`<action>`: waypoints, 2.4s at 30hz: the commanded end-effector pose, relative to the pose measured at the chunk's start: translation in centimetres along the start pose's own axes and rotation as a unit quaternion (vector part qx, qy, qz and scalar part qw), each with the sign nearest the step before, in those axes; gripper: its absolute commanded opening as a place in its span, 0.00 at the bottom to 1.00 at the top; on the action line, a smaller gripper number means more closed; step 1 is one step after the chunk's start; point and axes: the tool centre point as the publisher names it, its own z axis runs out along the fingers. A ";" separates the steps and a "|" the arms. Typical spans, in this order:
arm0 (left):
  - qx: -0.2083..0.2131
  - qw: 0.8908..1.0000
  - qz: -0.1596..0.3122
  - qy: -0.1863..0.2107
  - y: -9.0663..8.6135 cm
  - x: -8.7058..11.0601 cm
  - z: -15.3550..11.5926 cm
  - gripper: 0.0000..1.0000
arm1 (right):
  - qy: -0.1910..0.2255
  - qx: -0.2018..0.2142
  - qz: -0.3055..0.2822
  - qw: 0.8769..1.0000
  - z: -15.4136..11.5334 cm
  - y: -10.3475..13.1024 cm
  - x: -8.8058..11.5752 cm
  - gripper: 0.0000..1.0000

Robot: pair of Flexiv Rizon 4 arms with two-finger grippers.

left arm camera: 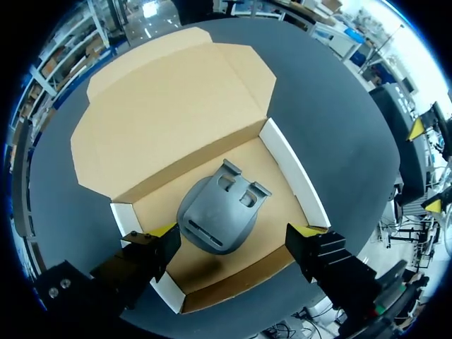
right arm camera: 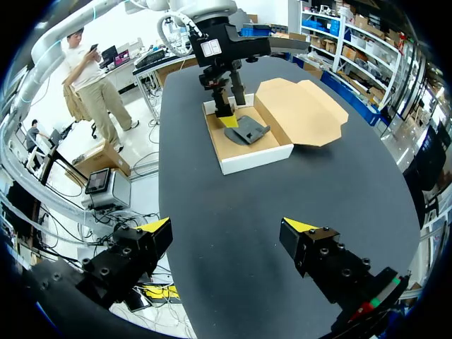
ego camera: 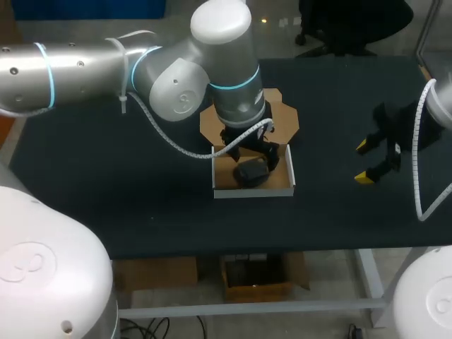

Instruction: Assemble the packaging by folding the flat box into shape, placing the metal phone stand inside, and closing the box properly

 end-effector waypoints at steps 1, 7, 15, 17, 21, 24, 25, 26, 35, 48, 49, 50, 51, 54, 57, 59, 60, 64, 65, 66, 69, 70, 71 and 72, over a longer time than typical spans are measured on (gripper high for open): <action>0.000 1.000 0.000 -0.003 0.0 0.1 0.0 1.00 | 0.002 -0.001 0.000 1.000 -0.1 0.0 0.0 1.00; 0.000 1.000 0.000 -0.003 0.0 0.1 0.0 1.00 | 0.002 -0.001 0.000 1.000 -0.1 0.0 0.0 1.00; -0.001 0.999 -0.046 -0.019 -0.3 -0.3 0.7 1.00 | 0.002 -0.001 0.000 1.000 -0.1 0.0 0.0 1.00; -0.003 0.998 -0.061 -0.031 -0.3 -0.3 1.0 1.00 | 0.002 -0.001 0.000 1.000 -0.1 0.0 0.0 1.00; -0.004 0.995 -0.090 -0.046 -0.5 -0.6 1.5 1.00 | 0.002 -0.001 0.000 1.000 -0.1 0.0 0.0 1.00; -0.011 0.993 -0.106 -0.045 -0.5 -0.7 1.8 1.00 | 0.002 -0.001 0.000 1.000 -0.1 0.0 0.0 1.00; -0.013 0.993 -0.112 -0.040 -0.5 -0.8 1.9 1.00 | 0.002 -0.001 0.000 1.000 -0.1 0.0 0.0 1.00; -0.014 0.992 -0.119 -0.044 -0.5 -0.8 1.9 1.00 | 0.002 -0.001 0.000 1.000 -0.1 0.0 0.0 1.00; -0.028 0.988 -0.147 -0.029 0.4 -0.2 2.1 1.00 | 0.002 -0.001 0.000 1.000 -0.1 0.0 0.0 1.00; -0.050 0.984 -0.169 -0.032 1.7 1.9 3.3 1.00 | 0.002 -0.001 0.000 1.000 -0.1 0.0 0.0 1.00; -0.052 0.983 -0.172 -0.031 1.8 2.1 3.3 1.00 | 0.002 -0.001 0.000 1.000 -0.1 0.0 0.0 1.00; -0.052 0.983 -0.172 -0.031 1.9 2.3 3.3 1.00 | 0.002 -0.001 0.000 1.000 -0.1 0.0 0.0 1.00; -0.054 0.983 -0.173 -0.032 2.0 2.5 3.3 1.00 | 0.002 -0.001 0.000 1.000 -0.1 0.0 0.0 1.00; -0.059 0.982 -0.176 -0.039 2.3 3.1 3.4 1.00 | 0.002 -0.001 0.000 1.000 -0.1 0.0 0.0 1.00; -0.061 0.980 -0.181 -0.047 2.8 3.6 3.3 1.00 | 0.002 -0.001 0.000 1.000 -0.1 0.0 0.0 1.00; -0.063 0.979 -0.185 -0.052 3.2 3.9 3.2 1.00 | 0.002 -0.001 0.000 1.000 -0.1 0.0 0.0 1.00; -0.064 0.979 -0.186 -0.054 3.3 4.0 3.2 1.00 | 0.002 -0.001 0.000 1.000 -0.1 0.0 0.0 1.00; -0.068 0.977 -0.194 -0.060 4.0 4.4 3.1 1.00 | 0.002 -0.001 0.000 1.000 -0.1 0.0 0.0 1.00; -0.069 0.976 -0.196 -0.061 4.2 4.4 3.1 1.00 | 0.002 -0.001 0.000 1.000 -0.1 0.0 0.0 1.00; -0.070 0.975 -0.199 -0.063 4.4 4.5 3.0 1.00 | 0.002 -0.001 0.000 1.000 -0.1 0.0 0.0 1.00; -0.072 0.974 -0.204 -0.065 5.1 4.8 3.0 1.00 | 0.002 -0.001 0.000 1.000 -0.1 0.0 0.0 1.00; -0.072 0.973 -0.207 -0.065 5.3 4.9 3.0 1.00 | 0.002 -0.001 0.000 1.000 -0.1 0.0 0.0 1.00; -0.073 0.973 -0.209 -0.066 5.5 5.0 3.0 1.00 | 0.002 -0.001 0.000 1.000 -0.1 0.0 0.0 1.00; -0.074 0.972 -0.211 -0.067 5.7 5.1 3.0 1.00 | 0.002 -0.001 0.000 1.000 -0.1 0.0 0.0 1.00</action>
